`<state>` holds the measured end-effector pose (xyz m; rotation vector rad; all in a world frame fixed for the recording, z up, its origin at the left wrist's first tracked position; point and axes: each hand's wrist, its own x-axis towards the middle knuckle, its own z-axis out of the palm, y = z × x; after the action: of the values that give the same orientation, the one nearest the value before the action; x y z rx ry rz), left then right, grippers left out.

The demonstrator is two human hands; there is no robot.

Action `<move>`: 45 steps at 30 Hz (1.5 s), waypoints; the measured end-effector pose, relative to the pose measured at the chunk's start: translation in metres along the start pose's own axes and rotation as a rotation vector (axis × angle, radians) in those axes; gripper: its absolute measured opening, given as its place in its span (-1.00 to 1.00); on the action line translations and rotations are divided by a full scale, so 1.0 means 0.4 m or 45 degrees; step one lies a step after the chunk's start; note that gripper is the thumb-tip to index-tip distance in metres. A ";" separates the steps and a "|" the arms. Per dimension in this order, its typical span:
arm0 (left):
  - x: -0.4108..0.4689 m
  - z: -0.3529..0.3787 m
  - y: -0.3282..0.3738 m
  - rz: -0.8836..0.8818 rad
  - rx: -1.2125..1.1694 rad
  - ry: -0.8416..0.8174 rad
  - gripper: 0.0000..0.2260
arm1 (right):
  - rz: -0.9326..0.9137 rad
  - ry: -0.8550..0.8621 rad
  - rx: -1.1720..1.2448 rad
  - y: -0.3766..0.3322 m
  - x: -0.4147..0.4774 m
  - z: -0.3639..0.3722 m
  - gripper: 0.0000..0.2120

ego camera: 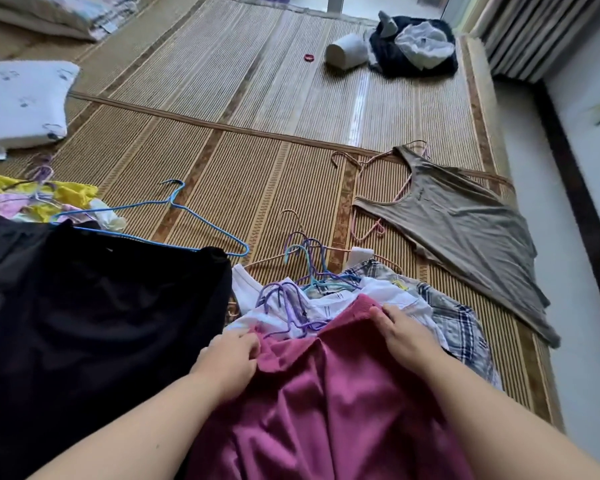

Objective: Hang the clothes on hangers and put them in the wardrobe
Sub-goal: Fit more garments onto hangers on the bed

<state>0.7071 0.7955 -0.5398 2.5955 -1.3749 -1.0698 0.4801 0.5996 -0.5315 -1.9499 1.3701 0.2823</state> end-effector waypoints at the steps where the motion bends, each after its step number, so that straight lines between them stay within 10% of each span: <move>1: -0.011 0.003 0.009 0.034 0.011 -0.066 -0.90 | -0.033 -0.042 -0.025 0.001 -0.006 -0.007 -0.58; 8: -0.046 -0.004 0.065 0.130 -0.179 -0.322 -0.89 | -0.054 0.024 -0.375 -0.014 -0.002 -0.029 -0.52; 15: 0.003 -0.007 0.026 0.106 0.045 0.024 -0.80 | 0.231 -0.107 0.353 -0.071 0.040 0.003 -0.35; 21: 0.015 -0.006 0.047 0.111 -0.024 -0.147 -0.88 | -0.043 -0.230 -0.141 -0.053 0.002 -0.032 -0.86; 36: -0.184 -0.304 0.292 0.356 -0.261 0.218 -0.78 | -0.134 -0.112 0.735 -0.034 -0.340 -0.369 -0.71; 45: -0.478 -0.428 0.352 0.355 -0.303 0.404 -0.82 | -0.623 -0.016 -0.315 -0.152 -0.562 -0.513 -0.53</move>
<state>0.6311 0.8006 -0.2571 2.2057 -1.3815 -0.6977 0.3966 0.6369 -0.2348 -2.4088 0.8385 0.2344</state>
